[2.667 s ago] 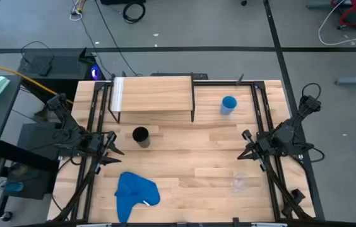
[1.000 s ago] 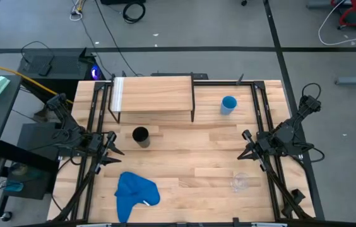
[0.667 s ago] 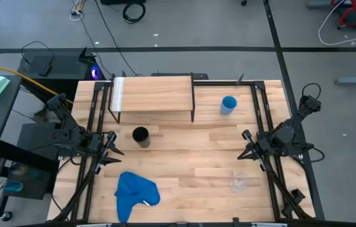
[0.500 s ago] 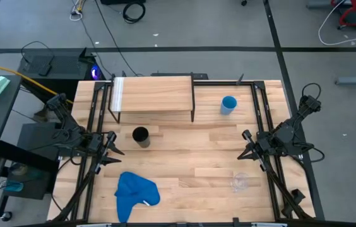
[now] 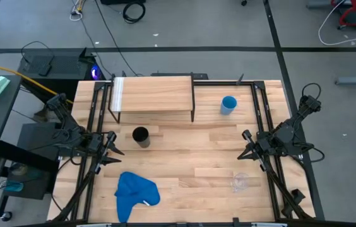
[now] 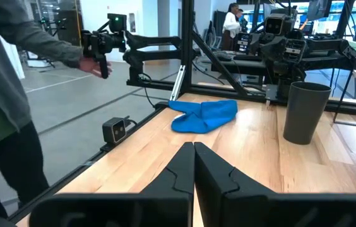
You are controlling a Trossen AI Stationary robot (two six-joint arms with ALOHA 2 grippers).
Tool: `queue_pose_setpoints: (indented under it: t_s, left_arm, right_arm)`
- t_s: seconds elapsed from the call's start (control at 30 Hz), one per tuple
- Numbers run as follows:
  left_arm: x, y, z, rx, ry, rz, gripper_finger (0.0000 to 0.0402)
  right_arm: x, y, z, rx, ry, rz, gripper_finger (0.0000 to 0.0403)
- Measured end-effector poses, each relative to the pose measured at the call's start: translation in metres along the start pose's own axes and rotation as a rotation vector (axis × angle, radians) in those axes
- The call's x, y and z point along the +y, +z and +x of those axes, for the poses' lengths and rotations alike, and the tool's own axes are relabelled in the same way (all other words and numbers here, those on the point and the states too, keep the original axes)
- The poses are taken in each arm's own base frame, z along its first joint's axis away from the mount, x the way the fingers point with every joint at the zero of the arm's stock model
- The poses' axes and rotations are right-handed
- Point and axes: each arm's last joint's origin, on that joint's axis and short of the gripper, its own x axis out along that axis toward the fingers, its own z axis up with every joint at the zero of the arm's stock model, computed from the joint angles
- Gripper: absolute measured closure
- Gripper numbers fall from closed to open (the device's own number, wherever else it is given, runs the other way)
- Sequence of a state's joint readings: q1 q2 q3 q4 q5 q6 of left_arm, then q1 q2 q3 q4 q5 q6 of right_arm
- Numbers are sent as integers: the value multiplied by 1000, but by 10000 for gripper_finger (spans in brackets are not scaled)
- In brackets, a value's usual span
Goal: Stack small to large cups/mugs on shelf
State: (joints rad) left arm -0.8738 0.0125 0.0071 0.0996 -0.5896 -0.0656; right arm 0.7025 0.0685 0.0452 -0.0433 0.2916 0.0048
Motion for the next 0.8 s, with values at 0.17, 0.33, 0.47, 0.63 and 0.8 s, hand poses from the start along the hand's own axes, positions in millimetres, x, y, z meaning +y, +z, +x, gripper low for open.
queue_pose_setpoints:
  t_s: [0.17, 0.33, 0.47, 0.63, 0.8]
  left_arm:
    - [0, 0, 0, 0, 0, -1, 258]
    - [0, 3, 0, -29, -2, -19, 264]
    - [0, 6, 0, -57, -4, -38, 261]
    - [0, 7, 0, -62, -4, -37, 256]
    - [0, 15, -1, -138, -6, -51, 260]
  right_arm:
    - [0, 1, 0, -7, -2, 7, 391]
    - [0, 7, 0, -70, -6, 43, 391]
    - [0, 13, -1, -127, -5, 59, 391]
    - [-1, 16, -1, -164, -5, 69, 391]
    - [-1, 17, -1, -169, -13, 71, 391]
